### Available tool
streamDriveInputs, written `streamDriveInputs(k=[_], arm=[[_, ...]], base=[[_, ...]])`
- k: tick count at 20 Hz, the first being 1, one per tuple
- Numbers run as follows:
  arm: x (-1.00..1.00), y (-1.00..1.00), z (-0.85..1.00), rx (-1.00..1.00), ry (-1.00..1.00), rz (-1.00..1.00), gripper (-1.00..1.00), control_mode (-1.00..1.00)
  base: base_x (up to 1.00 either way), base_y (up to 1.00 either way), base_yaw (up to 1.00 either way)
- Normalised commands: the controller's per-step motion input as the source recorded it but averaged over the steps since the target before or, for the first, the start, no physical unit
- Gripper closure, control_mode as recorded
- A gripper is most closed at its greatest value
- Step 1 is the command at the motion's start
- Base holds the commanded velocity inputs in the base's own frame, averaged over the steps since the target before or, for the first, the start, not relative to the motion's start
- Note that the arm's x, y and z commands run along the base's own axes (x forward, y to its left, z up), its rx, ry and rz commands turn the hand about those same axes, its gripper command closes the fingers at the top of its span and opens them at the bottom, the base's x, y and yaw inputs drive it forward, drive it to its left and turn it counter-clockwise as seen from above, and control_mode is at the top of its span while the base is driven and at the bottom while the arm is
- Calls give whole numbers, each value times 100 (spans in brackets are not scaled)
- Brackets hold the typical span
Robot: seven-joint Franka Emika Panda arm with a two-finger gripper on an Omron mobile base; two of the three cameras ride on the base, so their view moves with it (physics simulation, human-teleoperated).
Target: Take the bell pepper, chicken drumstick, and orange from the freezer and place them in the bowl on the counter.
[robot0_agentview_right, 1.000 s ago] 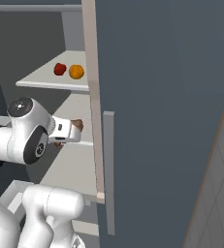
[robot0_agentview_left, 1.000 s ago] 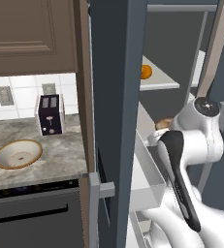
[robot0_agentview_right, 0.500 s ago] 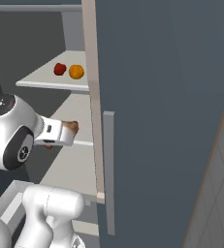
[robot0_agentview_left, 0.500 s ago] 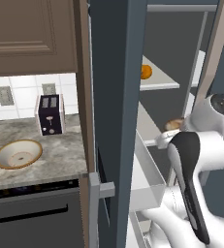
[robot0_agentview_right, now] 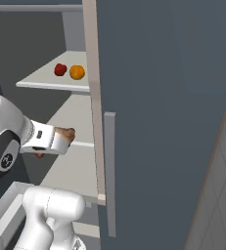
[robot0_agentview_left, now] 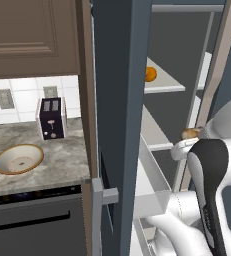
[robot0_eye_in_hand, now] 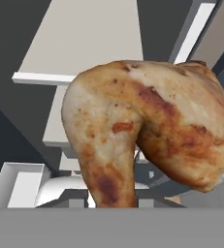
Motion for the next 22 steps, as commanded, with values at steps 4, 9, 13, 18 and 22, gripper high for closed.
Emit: streamDriveInputs(k=[4,9,13,18,22], arm=[[-16,0,23,0,6,-3,100,-100],[-3,0,14,0,4,-3,100,-100],[-16,-11,7,1,1,0,100,-100],[-5,1,0,0,0,0,100,-100],[-5,0,0,0,0,0,100,-100]], base=[[0,0,0],[0,0,0],[0,0,0],[0,0,0],[0,0,0]])
